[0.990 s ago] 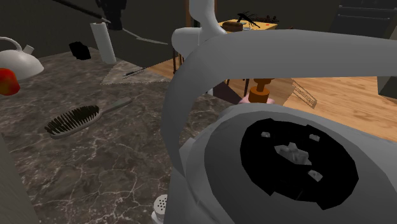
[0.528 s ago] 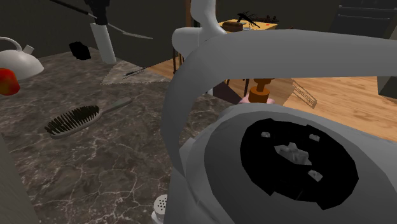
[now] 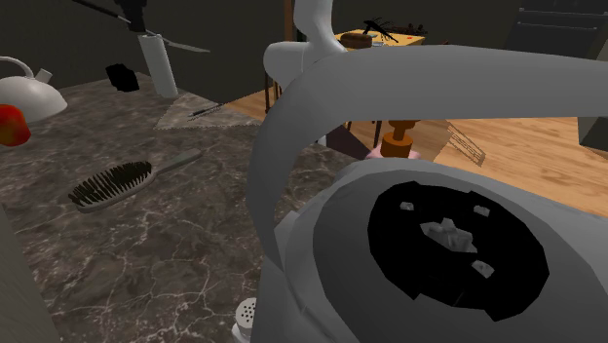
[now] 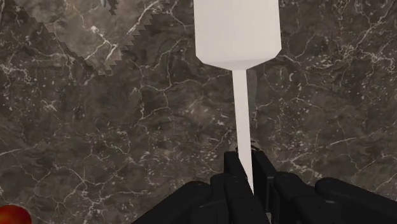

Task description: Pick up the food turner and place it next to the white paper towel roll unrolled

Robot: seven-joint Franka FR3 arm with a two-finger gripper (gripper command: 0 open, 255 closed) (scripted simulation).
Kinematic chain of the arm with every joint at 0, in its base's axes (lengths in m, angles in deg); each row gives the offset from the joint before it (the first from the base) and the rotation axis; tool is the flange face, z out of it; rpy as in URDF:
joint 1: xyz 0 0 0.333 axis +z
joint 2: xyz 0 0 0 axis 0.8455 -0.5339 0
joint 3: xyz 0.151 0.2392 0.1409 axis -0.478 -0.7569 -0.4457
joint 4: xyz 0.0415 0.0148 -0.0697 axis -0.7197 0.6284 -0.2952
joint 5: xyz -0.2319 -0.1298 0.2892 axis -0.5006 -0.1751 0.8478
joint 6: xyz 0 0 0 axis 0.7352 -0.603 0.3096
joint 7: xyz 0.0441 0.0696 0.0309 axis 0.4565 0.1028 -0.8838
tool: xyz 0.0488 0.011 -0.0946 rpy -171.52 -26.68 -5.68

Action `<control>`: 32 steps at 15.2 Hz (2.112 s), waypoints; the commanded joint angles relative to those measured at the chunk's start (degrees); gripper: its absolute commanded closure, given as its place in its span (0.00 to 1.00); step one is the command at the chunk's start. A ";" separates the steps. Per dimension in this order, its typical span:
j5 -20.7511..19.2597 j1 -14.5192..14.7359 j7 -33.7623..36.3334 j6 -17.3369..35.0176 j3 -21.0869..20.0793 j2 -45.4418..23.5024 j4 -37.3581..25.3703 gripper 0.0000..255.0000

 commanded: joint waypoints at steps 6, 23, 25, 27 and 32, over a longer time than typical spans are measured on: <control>-3.22 -1.42 -10.02 -0.74 8.49 -1.00 -4.37 1.00; -0.12 13.96 -38.28 -0.49 47.67 -15.80 -27.98 1.00; -0.16 22.33 -40.75 -1.32 57.59 -16.05 -32.50 1.00; -2.51 31.30 -41.91 -3.10 66.21 -13.50 -38.04 1.00; -3.29 27.90 -41.19 0.82 63.74 -12.80 -32.84 1.00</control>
